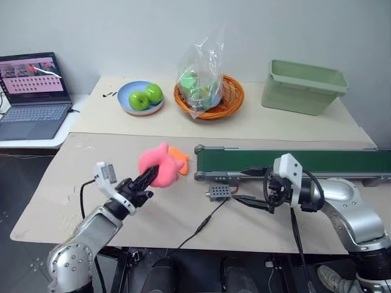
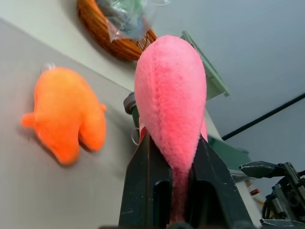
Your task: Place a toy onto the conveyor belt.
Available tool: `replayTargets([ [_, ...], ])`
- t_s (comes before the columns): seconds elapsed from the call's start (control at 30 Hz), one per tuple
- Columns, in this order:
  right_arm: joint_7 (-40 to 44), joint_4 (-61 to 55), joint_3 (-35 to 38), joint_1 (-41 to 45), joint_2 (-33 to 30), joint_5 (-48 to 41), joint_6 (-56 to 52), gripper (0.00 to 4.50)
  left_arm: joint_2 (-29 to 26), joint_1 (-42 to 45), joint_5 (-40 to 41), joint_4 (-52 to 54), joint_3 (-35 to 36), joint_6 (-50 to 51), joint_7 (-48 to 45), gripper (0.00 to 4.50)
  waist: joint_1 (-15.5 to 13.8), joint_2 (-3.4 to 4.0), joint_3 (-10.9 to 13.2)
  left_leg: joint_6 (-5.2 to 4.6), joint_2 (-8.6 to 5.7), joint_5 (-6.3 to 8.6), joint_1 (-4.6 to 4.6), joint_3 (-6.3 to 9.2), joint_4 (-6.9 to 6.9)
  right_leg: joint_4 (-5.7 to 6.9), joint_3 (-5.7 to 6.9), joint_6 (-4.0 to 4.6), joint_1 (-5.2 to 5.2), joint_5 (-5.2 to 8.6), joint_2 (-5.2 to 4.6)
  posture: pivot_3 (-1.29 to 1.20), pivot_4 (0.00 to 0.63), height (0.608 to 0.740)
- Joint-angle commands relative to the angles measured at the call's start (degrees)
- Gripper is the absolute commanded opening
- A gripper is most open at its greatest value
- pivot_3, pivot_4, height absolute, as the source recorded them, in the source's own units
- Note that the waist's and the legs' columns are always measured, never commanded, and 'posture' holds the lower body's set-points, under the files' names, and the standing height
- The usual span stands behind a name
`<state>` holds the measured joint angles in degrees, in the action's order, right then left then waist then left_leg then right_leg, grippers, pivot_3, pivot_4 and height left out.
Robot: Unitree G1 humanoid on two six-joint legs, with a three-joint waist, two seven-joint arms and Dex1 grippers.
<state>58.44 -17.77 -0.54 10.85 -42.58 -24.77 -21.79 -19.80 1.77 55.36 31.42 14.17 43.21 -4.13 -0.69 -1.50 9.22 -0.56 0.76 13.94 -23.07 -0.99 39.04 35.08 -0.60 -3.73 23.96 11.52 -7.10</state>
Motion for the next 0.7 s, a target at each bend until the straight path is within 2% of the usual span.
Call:
replayTargets([
  [0.03, -0.2, -0.7, 0.52, 1.4, 0.36, -0.08, 1.0, 4.5, -7.66, 5.36, -29.46, -3.59, -12.83, -14.6, 1.57, 0.03, -0.03, 0.01, -0.01, 0.01, -0.01, 0.0, 0.02, 0.01, 0.0, -0.01, 0.02, 0.0, -0.02, 0.0, 0.0, 0.0, 0.15, 0.715],
  [0.07, -0.32, -0.75, 0.51, 1.53, 0.47, -0.1, 0.93, 4.5, -9.67, 7.42, -37.61, -5.95, -16.99, -19.89, 1.93, 0.03, -0.04, 0.01, 0.0, 0.01, 0.0, -0.01, 0.04, -0.01, -0.01, -0.04, -0.01, 0.0, -0.05, 0.0, 0.01, 0.0, 0.15, 0.715],
  [0.13, -0.55, -0.92, 0.47, 1.79, 0.67, -0.19, 0.72, 4.5, -11.17, 10.05, -47.41, -10.19, -21.73, -27.73, 2.46, 0.03, -0.05, 0.01, 0.0, 0.01, -0.03, -0.01, -0.04, -0.02, -0.05, -0.12, -0.01, 0.0, -0.01, 0.0, 0.01, 0.0, 0.15, 0.715],
  [0.23, -0.82, -1.47, 0.38, 1.74, 0.81, -0.31, 0.42, 4.5, -13.95, 15.52, -66.92, -19.16, -30.9, -41.24, 5.28, 0.03, -0.08, 0.0, 0.0, 0.01, -0.03, 0.0, -0.19, -0.04, -0.04, -0.2, -0.02, -0.02, 0.1, -0.02, 0.0, 0.0, 0.15, 0.715],
  [0.27, -0.85, -1.54, 0.46, 1.5, 0.76, -0.3, 0.5, 4.5, -15.12, 18.0, -75.42, -22.73, -34.89, -46.07, 7.7, 0.03, -0.16, 0.0, 0.0, 0.01, -0.02, 0.0, -0.21, -0.04, -0.05, -0.2, -0.01, -0.02, 0.13, -0.02, 0.0, 0.0, 0.15, 0.715],
  [0.43, -1.6, -1.79, 1.08, 0.93, 0.62, -0.48, 0.48, 4.5, -16.79, 26.9, -103.28, -39.73, -48.95, -62.08, 19.76, 0.03, -0.27, 0.0, 0.0, 0.01, -0.02, 0.0, -0.22, -0.07, -0.08, -0.19, -0.01, -0.04, 0.16, -0.02, -0.02, 0.0, 0.15, 0.715],
  [0.63, -2.56, -2.55, 1.96, 0.09, 0.77, -0.91, 0.44, 4.5, -13.61, 35.8, -115.23, -58.92, -55.89, -70.39, 30.55, 0.03, -0.05, -0.05, 0.04, 0.0, 0.01, 0.0, -0.23, -0.09, -0.08, -0.07, 0.01, -0.12, 0.25, -0.02, -0.02, 0.0, 0.15, 0.715],
  [0.7, -3.06, -2.89, 2.32, -0.13, 1.02, -1.3, 0.31, 4.5, -12.39, 38.32, -116.98, -64.13, -57.02, -71.76, 32.62, 0.03, -0.14, -0.06, 0.04, 0.0, 0.0, 0.0, -0.27, -0.1, -0.05, -0.05, 0.02, -0.15, 0.25, -0.04, -0.02, 0.0, 0.15, 0.715],
])
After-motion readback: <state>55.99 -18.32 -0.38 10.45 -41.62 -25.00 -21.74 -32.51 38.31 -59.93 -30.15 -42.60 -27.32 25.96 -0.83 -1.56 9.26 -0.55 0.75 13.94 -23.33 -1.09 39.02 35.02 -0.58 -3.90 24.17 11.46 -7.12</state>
